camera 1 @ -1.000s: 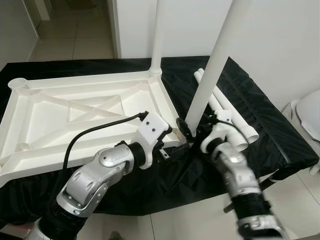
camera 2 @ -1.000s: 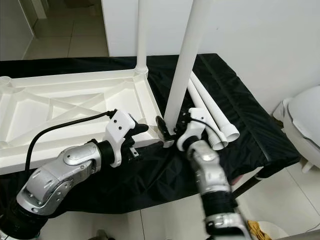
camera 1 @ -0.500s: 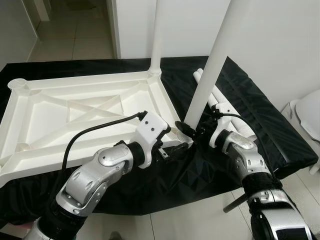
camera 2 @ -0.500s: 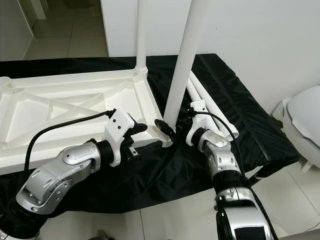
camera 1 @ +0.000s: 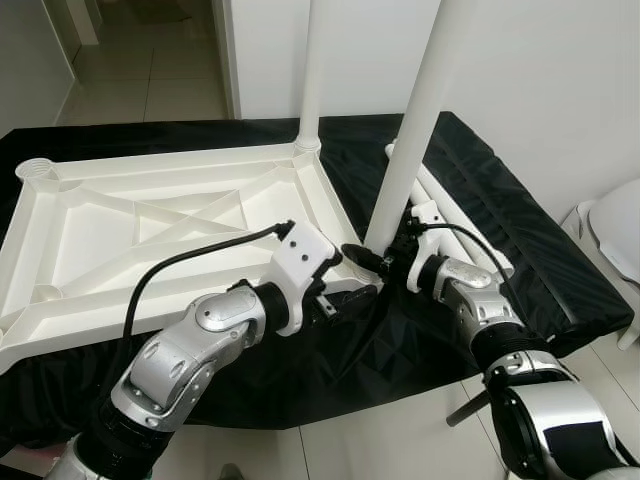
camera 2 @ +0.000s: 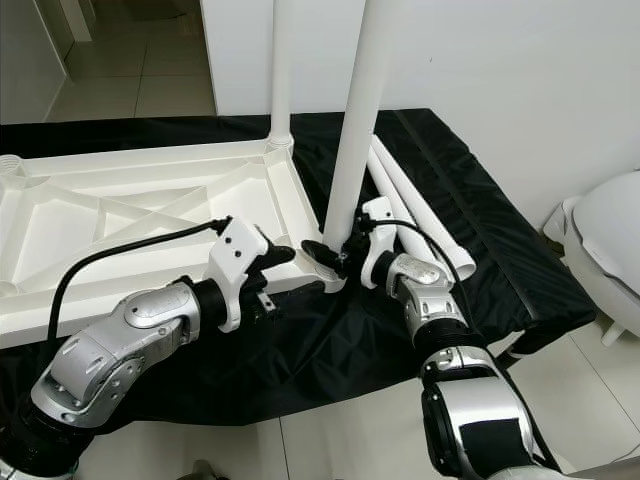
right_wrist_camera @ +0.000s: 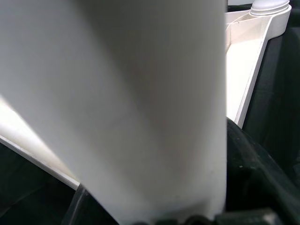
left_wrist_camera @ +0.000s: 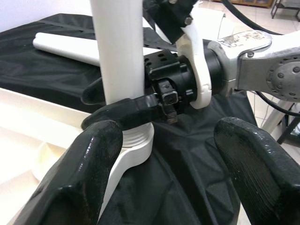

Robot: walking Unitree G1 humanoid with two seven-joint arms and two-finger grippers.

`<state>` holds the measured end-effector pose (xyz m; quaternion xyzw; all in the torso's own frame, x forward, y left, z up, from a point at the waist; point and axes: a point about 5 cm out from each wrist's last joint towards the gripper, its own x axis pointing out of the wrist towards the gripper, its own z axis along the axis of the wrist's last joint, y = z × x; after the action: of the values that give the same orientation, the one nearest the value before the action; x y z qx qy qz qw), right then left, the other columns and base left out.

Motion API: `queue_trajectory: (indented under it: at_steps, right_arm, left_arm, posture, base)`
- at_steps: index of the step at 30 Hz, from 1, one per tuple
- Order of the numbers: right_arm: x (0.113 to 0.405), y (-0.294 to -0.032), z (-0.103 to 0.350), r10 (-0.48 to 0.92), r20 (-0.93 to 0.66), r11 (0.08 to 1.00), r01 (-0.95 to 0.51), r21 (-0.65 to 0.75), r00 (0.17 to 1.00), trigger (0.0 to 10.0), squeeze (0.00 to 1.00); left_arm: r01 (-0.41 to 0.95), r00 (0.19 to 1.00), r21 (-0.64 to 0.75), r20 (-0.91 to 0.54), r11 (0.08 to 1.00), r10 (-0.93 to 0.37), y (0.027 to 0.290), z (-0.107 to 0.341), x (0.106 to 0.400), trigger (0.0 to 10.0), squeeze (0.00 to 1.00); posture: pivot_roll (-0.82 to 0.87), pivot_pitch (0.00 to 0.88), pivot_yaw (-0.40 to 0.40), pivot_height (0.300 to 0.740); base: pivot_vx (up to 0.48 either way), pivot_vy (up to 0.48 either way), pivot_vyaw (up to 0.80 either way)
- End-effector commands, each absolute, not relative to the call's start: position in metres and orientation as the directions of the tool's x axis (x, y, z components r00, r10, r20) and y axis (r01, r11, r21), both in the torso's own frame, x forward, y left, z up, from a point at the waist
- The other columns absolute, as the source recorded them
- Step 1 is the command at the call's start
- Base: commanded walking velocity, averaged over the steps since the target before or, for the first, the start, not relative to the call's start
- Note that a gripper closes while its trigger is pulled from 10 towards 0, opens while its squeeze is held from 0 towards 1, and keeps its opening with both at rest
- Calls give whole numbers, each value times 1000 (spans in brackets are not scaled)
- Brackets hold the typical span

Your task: Building children table

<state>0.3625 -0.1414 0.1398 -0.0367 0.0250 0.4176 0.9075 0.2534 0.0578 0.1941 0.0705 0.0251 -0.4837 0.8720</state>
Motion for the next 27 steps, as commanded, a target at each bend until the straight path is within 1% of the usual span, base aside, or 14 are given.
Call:
queue_trajectory:
  at_steps: [1,7,8,9,10,12,13,14,18,22,25,26,27]
  right_arm:
    - [356,-149,126,753,-114,652,-758,-1,648,0,0]
    - [355,-154,124,734,-110,673,-740,-7,670,0,0]
    - [355,-156,123,719,-110,689,-725,-15,686,0,0]
    - [356,-161,122,680,-103,728,-685,-19,726,0,0]
    - [356,-161,122,680,-103,728,-685,-19,726,0,0]
    - [357,-165,122,621,-80,781,-624,-18,780,0,0]
    - [356,-165,122,605,-70,795,-607,-16,794,0,0]
    - [355,-163,123,587,-55,808,-589,-27,808,0,0]
    - [353,-160,124,568,-29,822,-568,-34,823,0,0]
    - [342,-144,125,447,43,893,-448,38,894,0,0]
    - [340,-141,125,437,52,897,-440,50,898,0,0]
    - [337,-134,124,403,61,911,-407,71,913,0,0]
    - [337,-134,124,403,61,911,-407,71,913,0,0]
  left_arm:
    - [880,475,99,-122,465,-872,57,193,249,10000,0]
    - [882,471,95,-123,462,-873,56,193,248,10000,0]
    - [882,470,94,-124,461,-874,56,192,248,10000,0]
    - [886,462,89,-129,454,-877,56,191,246,10000,0]
    - [886,462,89,-129,454,-877,56,191,246,10000,0]
    - [892,451,84,-136,444,-882,56,190,244,10000,0]
    - [894,449,81,-138,441,-883,56,190,244,10000,0]
    - [895,446,80,-141,439,-884,56,189,243,10000,0]
    - [896,444,80,-144,437,-884,56,188,243,10000,0]
    - [898,441,82,-143,433,-886,55,188,244,10000,0]
    - [898,440,81,-142,433,-887,55,188,244,10000,0]
    - [899,438,81,-141,431,-888,54,188,244,10000,0]
    - [899,438,81,-141,431,-888,54,188,244,10000,0]
  posture:
    - [-13,8,-27,740]
    - [-16,7,-26,740]
    - [-19,8,-24,740]
    - [-26,8,-16,740]
    - [-26,8,-16,740]
    - [-30,10,-12,740]
    - [-30,10,-12,740]
    - [-32,11,-11,740]
    - [-33,9,-13,740]
    - [-37,3,-17,740]
    - [-37,3,-17,740]
    - [-40,0,-20,740]
    - [-40,0,-20,740]
  base:
    - [0,0,0]
    - [0,0,0]
    - [0,0,0]
    - [0,0,0]
    - [0,0,0]
    - [0,0,0]
    - [0,0,0]
    - [0,0,0]
    - [0,0,0]
    - [0,0,0]
    - [0,0,0]
    - [0,0,0]
    - [0,0,0]
